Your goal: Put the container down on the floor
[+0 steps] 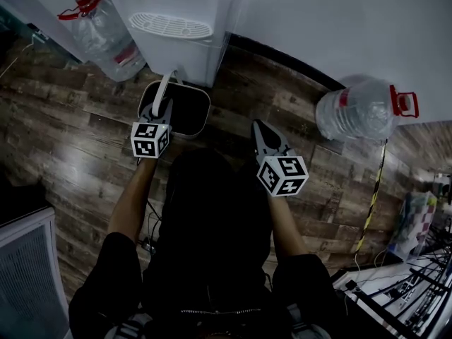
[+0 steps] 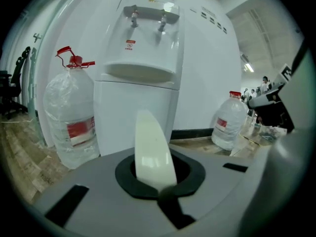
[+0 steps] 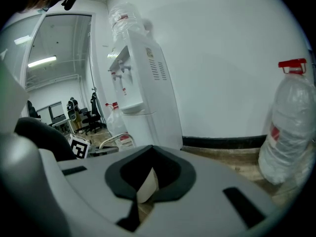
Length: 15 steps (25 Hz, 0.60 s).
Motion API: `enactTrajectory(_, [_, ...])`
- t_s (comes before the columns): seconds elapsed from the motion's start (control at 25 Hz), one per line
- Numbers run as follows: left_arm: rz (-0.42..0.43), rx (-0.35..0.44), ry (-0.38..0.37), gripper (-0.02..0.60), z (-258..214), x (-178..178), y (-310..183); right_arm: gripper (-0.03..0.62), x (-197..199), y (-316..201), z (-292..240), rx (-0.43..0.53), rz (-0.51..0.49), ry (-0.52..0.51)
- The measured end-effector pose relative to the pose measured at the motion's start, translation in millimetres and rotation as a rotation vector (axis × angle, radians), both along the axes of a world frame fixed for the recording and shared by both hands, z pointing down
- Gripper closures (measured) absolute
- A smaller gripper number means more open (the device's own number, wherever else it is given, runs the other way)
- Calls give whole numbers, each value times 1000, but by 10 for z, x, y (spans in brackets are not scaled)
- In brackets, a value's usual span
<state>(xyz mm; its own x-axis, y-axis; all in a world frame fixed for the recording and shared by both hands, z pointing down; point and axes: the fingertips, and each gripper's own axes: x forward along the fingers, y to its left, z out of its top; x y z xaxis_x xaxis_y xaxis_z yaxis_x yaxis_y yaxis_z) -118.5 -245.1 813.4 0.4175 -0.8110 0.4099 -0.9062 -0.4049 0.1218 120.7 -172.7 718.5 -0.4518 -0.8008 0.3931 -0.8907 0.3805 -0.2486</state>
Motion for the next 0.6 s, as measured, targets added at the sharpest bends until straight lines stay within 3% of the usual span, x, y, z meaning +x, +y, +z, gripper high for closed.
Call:
enactTrajectory(0.48, [97,-176,-55,558,-40,-48,-68,585,-5,28,39,-9,0,-8])
enactTrajectory(0.6, [88,-223,-37,422,-15,-47,-84,585,-44,26,41,-9,-8,-11])
